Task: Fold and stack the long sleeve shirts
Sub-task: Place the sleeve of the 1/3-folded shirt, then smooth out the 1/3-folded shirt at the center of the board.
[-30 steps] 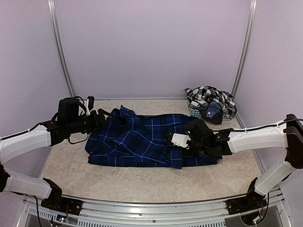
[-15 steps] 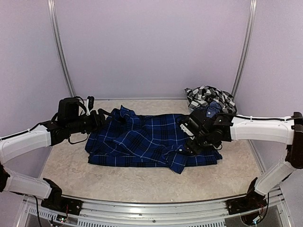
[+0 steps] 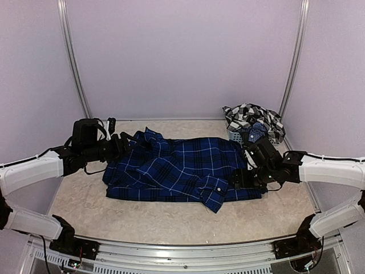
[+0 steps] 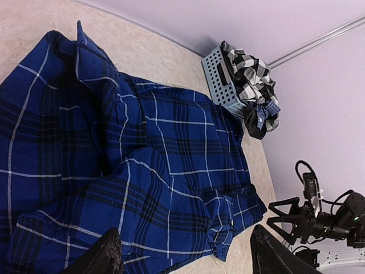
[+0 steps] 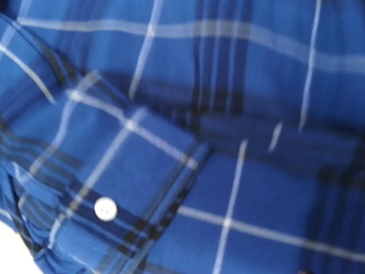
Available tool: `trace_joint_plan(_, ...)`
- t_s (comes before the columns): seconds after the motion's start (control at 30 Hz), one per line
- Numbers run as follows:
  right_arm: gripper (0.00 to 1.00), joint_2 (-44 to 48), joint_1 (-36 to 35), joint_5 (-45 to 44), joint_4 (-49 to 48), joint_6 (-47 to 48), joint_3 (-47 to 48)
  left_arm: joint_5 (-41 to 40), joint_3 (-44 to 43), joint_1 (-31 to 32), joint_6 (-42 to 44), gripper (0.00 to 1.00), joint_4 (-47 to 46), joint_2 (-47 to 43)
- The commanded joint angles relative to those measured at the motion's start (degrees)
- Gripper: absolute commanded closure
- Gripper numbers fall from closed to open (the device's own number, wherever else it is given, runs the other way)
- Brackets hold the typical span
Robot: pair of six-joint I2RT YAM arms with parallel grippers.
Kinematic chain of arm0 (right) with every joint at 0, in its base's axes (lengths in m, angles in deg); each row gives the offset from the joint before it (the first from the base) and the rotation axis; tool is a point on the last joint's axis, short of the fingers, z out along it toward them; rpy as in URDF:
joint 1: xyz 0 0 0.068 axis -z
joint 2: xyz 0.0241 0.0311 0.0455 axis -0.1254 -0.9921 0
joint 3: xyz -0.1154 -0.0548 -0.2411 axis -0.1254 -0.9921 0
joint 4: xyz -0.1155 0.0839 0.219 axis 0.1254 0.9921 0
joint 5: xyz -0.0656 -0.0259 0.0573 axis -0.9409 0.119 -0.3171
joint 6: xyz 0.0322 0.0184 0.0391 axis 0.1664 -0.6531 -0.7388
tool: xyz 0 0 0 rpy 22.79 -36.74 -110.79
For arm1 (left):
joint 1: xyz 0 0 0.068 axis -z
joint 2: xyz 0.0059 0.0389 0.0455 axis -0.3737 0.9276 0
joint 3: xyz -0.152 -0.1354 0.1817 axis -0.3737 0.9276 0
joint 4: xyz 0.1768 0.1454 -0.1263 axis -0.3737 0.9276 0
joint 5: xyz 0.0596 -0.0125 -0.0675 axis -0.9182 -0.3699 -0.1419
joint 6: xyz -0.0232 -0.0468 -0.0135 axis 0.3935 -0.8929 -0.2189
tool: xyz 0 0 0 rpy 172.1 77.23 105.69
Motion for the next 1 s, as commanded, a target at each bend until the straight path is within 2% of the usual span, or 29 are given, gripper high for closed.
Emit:
trace_joint_plan(0.0, 0.2, -2.7, 0.8, 9.1, -11.8, -8.7, -3.3, 0.3, 0.9, 0.9, -0.4, 0.27, -1.6, 0.4)
trace_joint_plan(0.2, 0.33, -8.2, 1.9, 14.8, -20.9, -11.3, -6.2, 0.0, 1.5, 1.6, -1.0, 0.27, -2.2, 0.4)
trace_joint_plan(0.4, 0.45, -11.9, 2.4, 13.6, -23.8, -12.4, -6.3, -0.1, 1.5, 2.5, -1.2, 0.27, -2.7, 0.9)
trace_joint_plan(0.63, 0.5, -13.5, 3.8, 13.1, -25.2, -13.5, -7.7, -0.1, 1.3, 3.2, -1.2, 0.27, -3.0, 1.8)
trace_joint_plan(0.97, 0.51, -15.5, 5.6, 15.5, -29.5, -14.6, -10.6, -0.3, 1.4, 3.7, -0.7, 0.27, -3.3, 2.4)
